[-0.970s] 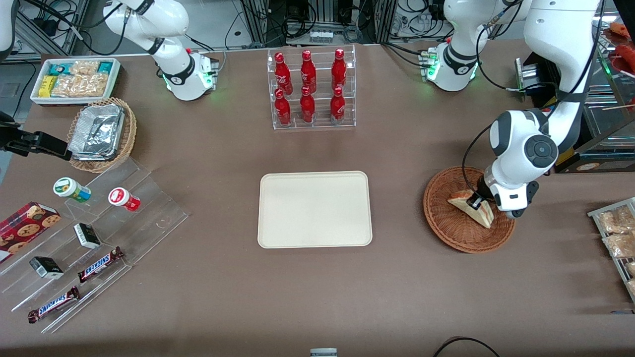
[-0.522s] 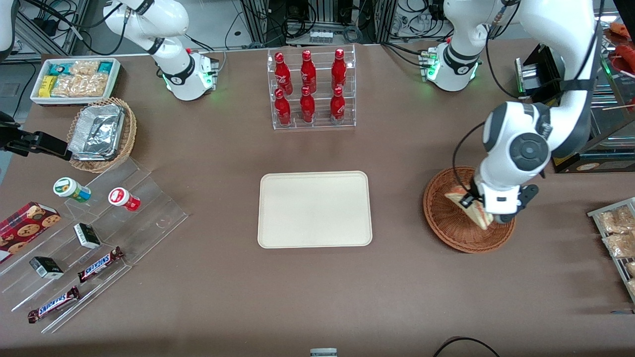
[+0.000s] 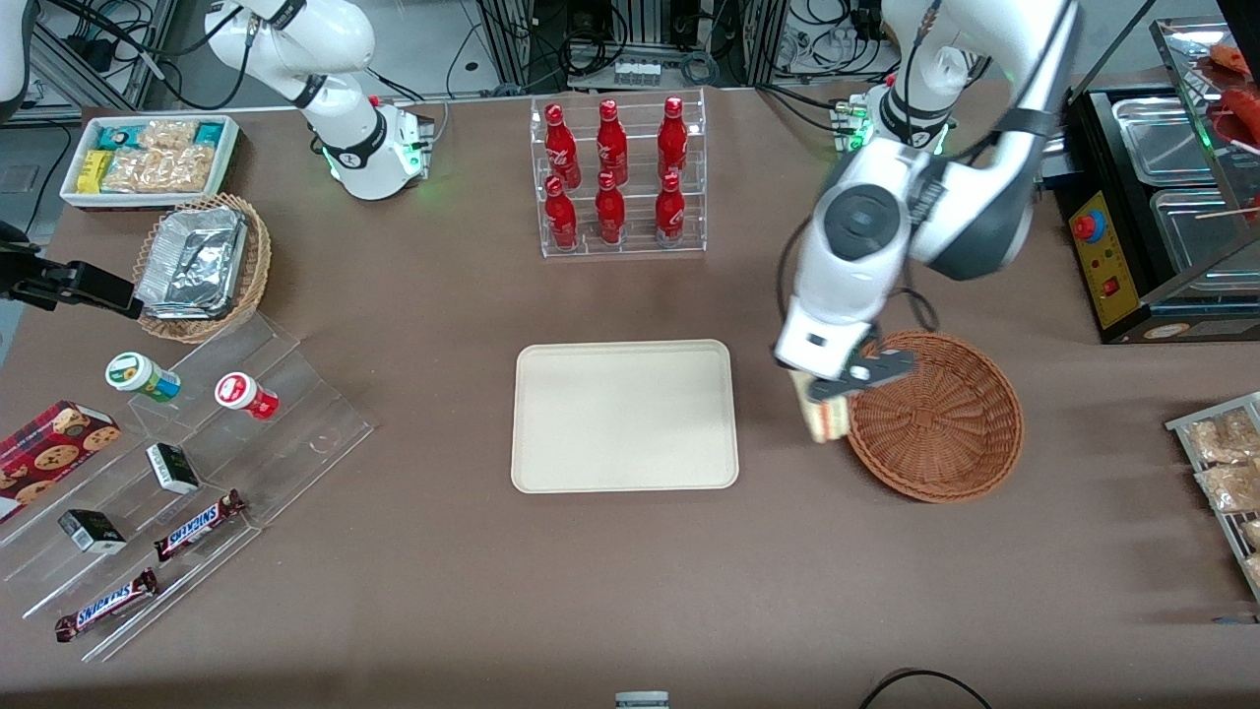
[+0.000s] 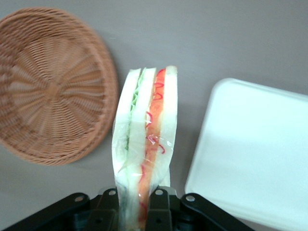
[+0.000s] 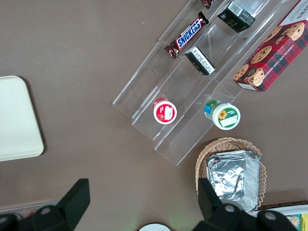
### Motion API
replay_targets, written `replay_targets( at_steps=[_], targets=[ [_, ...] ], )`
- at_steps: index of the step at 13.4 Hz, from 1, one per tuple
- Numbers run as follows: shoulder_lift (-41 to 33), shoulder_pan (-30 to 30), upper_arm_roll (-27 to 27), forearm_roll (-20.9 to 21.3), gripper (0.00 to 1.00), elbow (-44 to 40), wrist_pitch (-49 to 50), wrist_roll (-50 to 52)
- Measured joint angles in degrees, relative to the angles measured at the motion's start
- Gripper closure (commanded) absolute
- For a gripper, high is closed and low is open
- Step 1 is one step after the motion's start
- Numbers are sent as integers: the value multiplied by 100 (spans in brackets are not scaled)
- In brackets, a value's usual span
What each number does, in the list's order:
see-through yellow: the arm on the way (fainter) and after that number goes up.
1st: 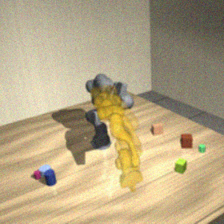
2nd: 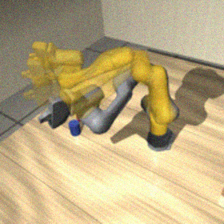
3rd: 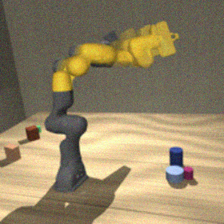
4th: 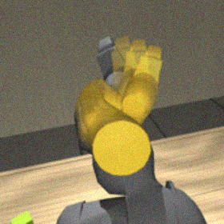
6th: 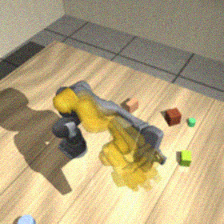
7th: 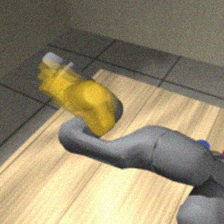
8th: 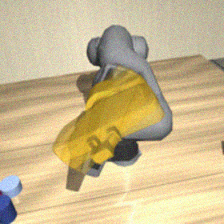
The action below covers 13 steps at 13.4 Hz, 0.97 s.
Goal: Place sandwich from basket to tray
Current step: 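Lift the sandwich and carry it with the left gripper over the tray, then lower the sandwich onto the tray and open the left gripper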
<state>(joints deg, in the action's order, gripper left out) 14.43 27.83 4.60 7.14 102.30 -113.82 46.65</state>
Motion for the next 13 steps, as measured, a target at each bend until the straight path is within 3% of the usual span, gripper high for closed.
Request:
replay_targets(
  at_steps=[9, 13],
  targets=[
    [2511, 1143, -3, -2, 100, -2996, 571, -175],
    [3130, 1268, 2, -3, 100, -3635, 569, -176]
  ],
)
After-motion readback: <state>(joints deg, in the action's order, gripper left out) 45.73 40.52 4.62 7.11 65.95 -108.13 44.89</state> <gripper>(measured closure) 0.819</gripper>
